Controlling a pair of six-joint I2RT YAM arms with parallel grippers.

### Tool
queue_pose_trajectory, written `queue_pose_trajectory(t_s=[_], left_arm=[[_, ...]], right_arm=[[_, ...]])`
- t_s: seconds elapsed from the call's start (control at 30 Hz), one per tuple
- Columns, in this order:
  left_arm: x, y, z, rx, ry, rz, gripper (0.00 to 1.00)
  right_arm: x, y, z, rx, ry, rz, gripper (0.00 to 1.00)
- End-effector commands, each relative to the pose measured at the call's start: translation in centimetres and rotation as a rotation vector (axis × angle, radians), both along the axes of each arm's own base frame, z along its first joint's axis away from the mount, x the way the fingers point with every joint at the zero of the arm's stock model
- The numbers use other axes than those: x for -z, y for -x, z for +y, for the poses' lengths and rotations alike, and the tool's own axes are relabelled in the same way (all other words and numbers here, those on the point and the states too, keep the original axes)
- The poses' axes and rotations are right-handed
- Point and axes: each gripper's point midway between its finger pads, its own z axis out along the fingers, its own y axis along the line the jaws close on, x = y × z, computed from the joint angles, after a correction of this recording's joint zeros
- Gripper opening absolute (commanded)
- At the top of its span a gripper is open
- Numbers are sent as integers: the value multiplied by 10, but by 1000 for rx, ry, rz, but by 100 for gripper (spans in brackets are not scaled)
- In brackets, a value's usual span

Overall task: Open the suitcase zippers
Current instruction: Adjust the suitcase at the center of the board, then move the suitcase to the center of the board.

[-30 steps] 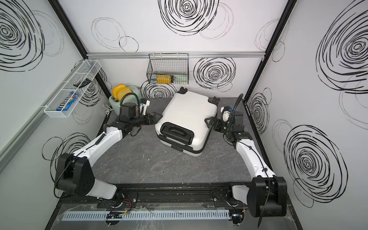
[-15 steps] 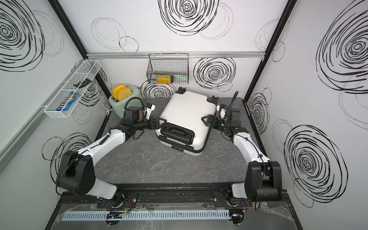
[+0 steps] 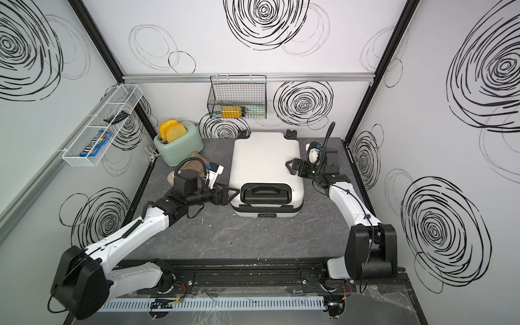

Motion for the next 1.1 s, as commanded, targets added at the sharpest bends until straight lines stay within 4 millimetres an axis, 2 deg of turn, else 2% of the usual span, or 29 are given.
queue_pose_trajectory(t_s=[0.0,0.1,0.2,0.3,0.4,0.5,0.57,0.67,0.8,0.97,1.07], left_arm=[[-18,-16,32,-181,-11,-89,93],[-29,-16,51,-269,-19,-207,94],[-29,-8,58,-288,0,-293,94],[-19,-2,66,-328,16,-327,93],[-8,5,74,-368,49,-348,93],[1,12,78,-378,63,-366,92],[3,17,78,-366,65,-389,92],[1,24,77,-351,70,-454,91],[-4,31,79,-350,94,-534,90],[2,33,77,-336,80,-552,90],[7,33,76,-335,64,-548,90]], right_arm=[[-42,23,11,-71,171,-147,98],[-66,41,32,-157,297,-258,98],[-75,70,74,-360,428,-391,96],[-65,97,111,-544,558,-486,93],[-46,122,138,-737,675,-535,92],[-24,131,147,-845,793,-509,91],[-10,136,147,-928,867,-490,83],[5,138,144,-1024,941,-447,79],[8,131,143,-1050,992,-380,72],[15,140,149,-1158,974,-319,62],[16,141,148,-1161,1008,-282,59]])
